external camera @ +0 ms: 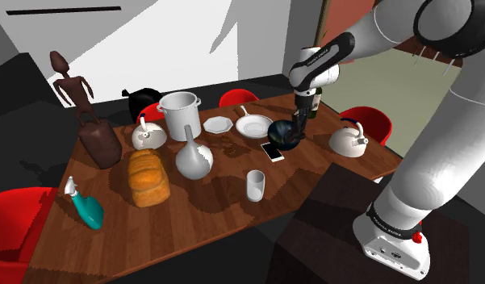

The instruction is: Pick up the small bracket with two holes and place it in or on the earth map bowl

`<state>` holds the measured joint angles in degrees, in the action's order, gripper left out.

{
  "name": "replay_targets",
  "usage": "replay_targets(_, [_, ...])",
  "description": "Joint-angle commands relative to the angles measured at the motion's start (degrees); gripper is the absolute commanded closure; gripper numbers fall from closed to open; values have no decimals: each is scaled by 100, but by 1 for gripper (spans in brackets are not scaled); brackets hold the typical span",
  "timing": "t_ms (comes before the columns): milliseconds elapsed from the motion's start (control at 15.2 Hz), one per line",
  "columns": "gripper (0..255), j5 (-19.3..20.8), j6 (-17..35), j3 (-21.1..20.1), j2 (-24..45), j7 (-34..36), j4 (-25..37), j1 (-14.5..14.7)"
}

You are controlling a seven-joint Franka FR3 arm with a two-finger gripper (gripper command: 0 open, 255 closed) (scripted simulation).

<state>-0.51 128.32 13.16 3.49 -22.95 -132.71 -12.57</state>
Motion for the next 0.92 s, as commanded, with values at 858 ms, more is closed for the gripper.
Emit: replay_targets(858, [255, -633, -1533, 81, 3022, -1013, 4476, -829])
